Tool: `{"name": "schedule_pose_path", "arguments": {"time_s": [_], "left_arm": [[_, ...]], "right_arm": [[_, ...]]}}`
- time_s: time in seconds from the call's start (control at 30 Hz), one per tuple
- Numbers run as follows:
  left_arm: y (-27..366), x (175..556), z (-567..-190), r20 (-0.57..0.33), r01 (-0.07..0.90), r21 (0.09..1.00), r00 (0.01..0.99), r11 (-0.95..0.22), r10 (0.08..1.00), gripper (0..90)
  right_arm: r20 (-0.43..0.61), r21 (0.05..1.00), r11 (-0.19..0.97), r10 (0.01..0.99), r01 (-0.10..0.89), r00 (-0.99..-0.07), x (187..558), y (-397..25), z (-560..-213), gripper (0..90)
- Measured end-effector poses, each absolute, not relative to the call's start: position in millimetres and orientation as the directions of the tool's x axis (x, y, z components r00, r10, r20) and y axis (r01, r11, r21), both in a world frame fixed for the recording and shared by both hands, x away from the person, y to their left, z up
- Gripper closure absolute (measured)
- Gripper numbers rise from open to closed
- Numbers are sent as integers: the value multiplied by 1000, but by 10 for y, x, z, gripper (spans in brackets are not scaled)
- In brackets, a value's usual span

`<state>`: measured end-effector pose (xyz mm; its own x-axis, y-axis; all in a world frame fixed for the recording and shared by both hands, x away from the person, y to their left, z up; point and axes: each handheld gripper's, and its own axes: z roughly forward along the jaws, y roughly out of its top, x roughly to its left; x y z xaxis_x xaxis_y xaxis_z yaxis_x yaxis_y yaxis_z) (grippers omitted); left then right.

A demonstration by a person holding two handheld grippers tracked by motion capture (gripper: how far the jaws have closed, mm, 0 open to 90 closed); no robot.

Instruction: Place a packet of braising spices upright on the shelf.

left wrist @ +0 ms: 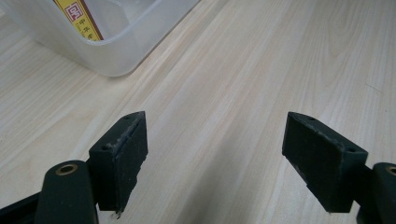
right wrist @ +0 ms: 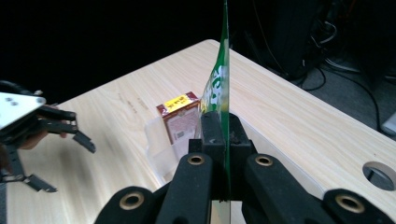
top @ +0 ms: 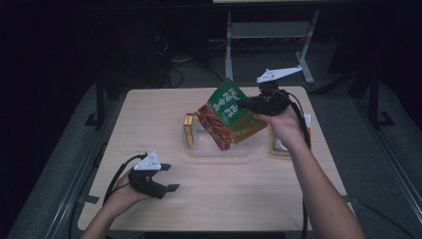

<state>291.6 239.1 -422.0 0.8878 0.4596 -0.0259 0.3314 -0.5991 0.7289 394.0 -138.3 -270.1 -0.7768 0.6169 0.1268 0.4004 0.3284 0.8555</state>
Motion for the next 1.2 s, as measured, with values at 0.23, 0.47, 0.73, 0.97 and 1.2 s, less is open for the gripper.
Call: {"name": "schedule_pose_path", "arguments": {"time_s": [0.23, 0.47, 0.73, 0.97, 1.2], "left_arm": [[2395, 2917, -4218, -23, 329, 728, 888, -601, 458, 218], [2403, 2917, -4216, -21, 327, 727, 889, -604, 457, 216], [2400, 2919, -4223, -24, 330, 723, 890, -607, 456, 216], [2396, 2918, -4228, -15, 324, 718, 892, -616, 452, 216], [2393, 2918, -4231, -14, 322, 717, 893, -619, 449, 215]], "right_arm": [[116, 837, 341, 653, 428, -748, 3994, -1265, -2735, 900], [124, 820, 339, 681, 461, -721, 4060, -1176, -2816, 900], [133, 811, 331, 699, 482, -703, 4092, -1134, -2870, 900], [129, 806, 336, 704, 487, -699, 4115, -1096, -2914, 900], [125, 806, 339, 704, 485, -699, 4137, -1056, -2939, 897]]}}
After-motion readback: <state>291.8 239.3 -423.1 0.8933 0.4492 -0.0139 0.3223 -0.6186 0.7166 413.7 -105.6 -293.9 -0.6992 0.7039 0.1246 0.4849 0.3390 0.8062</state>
